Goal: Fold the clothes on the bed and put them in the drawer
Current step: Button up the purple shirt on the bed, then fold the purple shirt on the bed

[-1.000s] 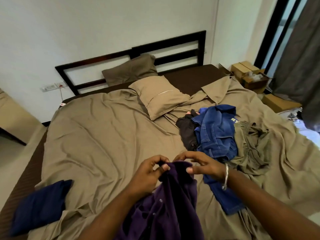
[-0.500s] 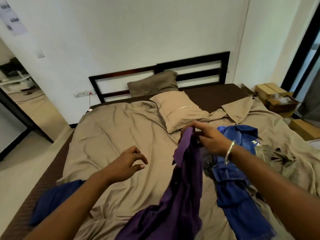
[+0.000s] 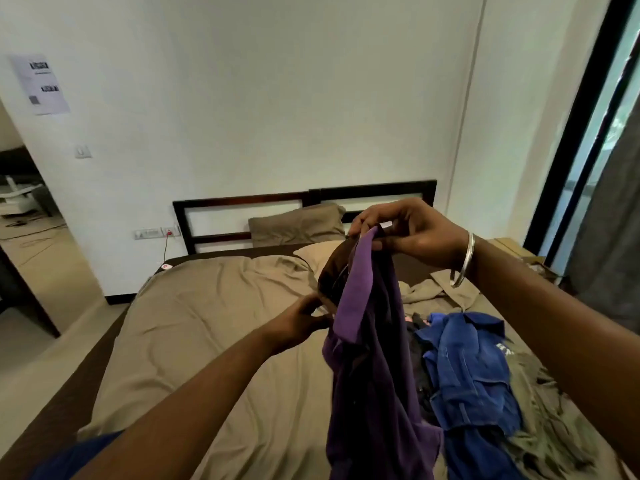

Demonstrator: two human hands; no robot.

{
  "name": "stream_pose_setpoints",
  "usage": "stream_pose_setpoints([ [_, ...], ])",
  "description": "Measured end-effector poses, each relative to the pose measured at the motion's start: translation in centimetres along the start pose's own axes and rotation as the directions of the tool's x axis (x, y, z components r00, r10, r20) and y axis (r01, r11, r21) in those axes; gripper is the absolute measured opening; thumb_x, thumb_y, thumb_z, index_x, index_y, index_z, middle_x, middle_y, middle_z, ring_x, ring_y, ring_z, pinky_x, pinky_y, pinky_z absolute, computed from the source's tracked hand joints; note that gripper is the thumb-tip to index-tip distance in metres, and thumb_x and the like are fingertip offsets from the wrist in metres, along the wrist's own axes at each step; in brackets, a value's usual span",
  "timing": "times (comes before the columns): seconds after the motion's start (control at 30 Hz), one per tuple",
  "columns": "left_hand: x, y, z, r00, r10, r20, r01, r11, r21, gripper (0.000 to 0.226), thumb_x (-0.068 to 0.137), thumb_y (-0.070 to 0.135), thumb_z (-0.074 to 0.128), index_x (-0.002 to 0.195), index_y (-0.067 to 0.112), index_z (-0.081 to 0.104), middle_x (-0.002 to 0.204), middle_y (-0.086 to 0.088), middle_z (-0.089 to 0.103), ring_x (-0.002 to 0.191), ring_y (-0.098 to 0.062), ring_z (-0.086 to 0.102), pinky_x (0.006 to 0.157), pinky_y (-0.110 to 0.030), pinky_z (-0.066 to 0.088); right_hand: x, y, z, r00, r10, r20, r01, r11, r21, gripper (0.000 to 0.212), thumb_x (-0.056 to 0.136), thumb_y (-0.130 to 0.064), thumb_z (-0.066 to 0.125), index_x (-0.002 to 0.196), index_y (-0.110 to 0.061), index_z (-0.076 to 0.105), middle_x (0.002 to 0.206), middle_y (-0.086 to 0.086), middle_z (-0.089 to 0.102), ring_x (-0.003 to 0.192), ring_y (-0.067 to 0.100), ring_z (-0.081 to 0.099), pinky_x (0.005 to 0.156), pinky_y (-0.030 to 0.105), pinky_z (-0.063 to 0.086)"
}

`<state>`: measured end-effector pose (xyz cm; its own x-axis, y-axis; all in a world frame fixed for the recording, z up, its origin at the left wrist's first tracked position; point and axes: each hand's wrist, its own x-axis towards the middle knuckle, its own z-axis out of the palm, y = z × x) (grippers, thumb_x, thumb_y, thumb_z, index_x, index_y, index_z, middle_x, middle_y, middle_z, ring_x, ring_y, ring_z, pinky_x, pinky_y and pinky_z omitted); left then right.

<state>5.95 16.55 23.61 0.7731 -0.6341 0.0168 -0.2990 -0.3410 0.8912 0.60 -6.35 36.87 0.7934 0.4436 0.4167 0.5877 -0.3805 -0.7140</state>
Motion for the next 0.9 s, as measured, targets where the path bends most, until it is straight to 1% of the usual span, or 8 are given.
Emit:
stream_pose_setpoints([
  [0.17, -0.9, 0.4, -5.6, 0.918, 0.199, -0.342, -0.228, 0.973, -0.045, 0.019, 0.099, -0.004, 0.047, 0.106, 0.003, 0.064, 0.106, -0.012, 0.067, 0.102, -0.021, 0.065, 0.085, -0.025, 0.055, 1.3, -1.7, -0.3, 0.998, 0.057, -0.025, -0.059, 0.993, -0.098, 0.021, 0.084, 0.008, 0.068, 0.101, -0.005, 0.070, 0.120, 0.010, 0.067, 0.117, 0.020, 0.062, 0.098, 0.036, 0.053],
  [0.3, -2.4, 3.1, -10.3, 0.772, 0.438, -0.460, -0.326, 0.895, 0.306, 0.020, 0.100, 0.010, 0.052, 0.089, 0.022, 0.064, 0.082, 0.007, 0.067, 0.077, 0.002, 0.060, 0.074, -0.014, 0.045, 1.2, -0.7, -0.5, 0.960, 0.239, -0.147, -0.279, 0.871, -0.405, 0.033, 0.083, -0.010, 0.075, 0.114, -0.021, 0.069, 0.105, -0.003, 0.070, 0.102, 0.011, 0.066, 0.096, 0.040, 0.054],
  [0.4, -3.5, 6.2, -12.3, 0.747, 0.531, -0.399, -0.300, 0.805, 0.511, 0.014, 0.101, 0.018, 0.053, 0.094, 0.014, 0.065, 0.083, -0.001, 0.068, 0.077, -0.009, 0.060, 0.068, -0.012, 0.039, 1.8, -0.6, 1.2, 0.930, 0.147, -0.336, -0.297, 0.840, -0.455, 0.031, 0.089, -0.004, 0.066, 0.108, -0.028, 0.069, 0.101, -0.007, 0.067, 0.099, 0.017, 0.064, 0.093, 0.041, 0.054],
  [0.47, -4.2, 7.4, -14.5, 0.805, 0.527, -0.273, -0.308, 0.764, 0.567, 0.014, 0.093, 0.027, 0.068, 0.103, 0.017, 0.067, 0.090, 0.004, 0.069, 0.081, -0.008, 0.060, 0.072, -0.013, 0.042, 2.2, -1.2, 2.3, 0.869, 0.121, -0.480, -0.238, 0.952, -0.192, 0.048, 0.095, 0.008, 0.046, 0.104, -0.036, 0.063, 0.103, 0.003, 0.064, 0.094, 0.031, 0.065, 0.076, 0.045, 0.060],
  [0.6, -5.6, 9.0, -18.9, 0.800, 0.591, -0.107, -0.285, 0.531, 0.798, 0.021, 0.080, 0.015, 0.069, 0.101, 0.012, 0.069, 0.088, 0.001, 0.064, 0.080, -0.015, 0.057, 0.074, -0.032, 0.047, 3.0, -2.5, 3.7, 0.828, 0.038, -0.560, -0.116, 0.988, -0.105, 0.044, 0.092, 0.011, 0.028, 0.115, -0.024, 0.044, 0.096, 0.003, 0.053, 0.081, 0.018, 0.056, 0.059, 0.017, 0.049],
  [0.67, -6.4, 9.5, -20.0, 0.743, 0.629, -0.228, -0.219, 0.551, 0.805, 0.025, 0.078, -0.001, 0.057, 0.096, 0.011, 0.070, 0.086, -0.003, 0.066, 0.081, -0.020, 0.059, 0.075, -0.034, 0.047, 3.3, -3.3, 3.8, 0.862, 0.038, -0.505, -0.107, 0.988, -0.109, 0.041, 0.084, -0.001, 0.038, 0.121, -0.019, 0.038, 0.099, 0.002, 0.053, 0.089, 0.015, 0.056, 0.070, 0.018, 0.051],
  [0.77, -7.5, 10.4, -20.2, 0.688, 0.583, -0.432, -0.131, 0.686, 0.716, 0.037, 0.084, -0.009, 0.048, 0.101, 0.015, 0.071, 0.091, 0.000, 0.069, 0.077, -0.014, 0.060, 0.069, -0.009, 0.039, 3.9, -4.1, 2.8, 0.904, 0.057, -0.424, -0.152, 0.969, -0.194, 0.060, 0.066, -0.009, 0.048, 0.125, -0.022, 0.046, 0.109, 0.002, 0.060, 0.100, 0.014, 0.060, 0.082, 0.019, 0.051],
  [0.9, -8.5, 10.7, -20.8, 0.635, 0.520, -0.571, -0.066, 0.773, 0.631, 0.032, 0.088, -0.006, 0.048, 0.101, 0.015, 0.067, 0.091, 0.001, 0.067, 0.065, -0.005, 0.056, 0.053, -0.009, 0.036, 4.0, -3.8, 1.7, 0.854, -0.037, -0.518, -0.244, 0.852, -0.464, 0.032, 0.076, 0.004, 0.050, 0.076, -0.024, 0.066, 0.071, -0.008, 0.064, 0.074, 0.020, 0.059, 0.062, 0.018, 0.041],
])
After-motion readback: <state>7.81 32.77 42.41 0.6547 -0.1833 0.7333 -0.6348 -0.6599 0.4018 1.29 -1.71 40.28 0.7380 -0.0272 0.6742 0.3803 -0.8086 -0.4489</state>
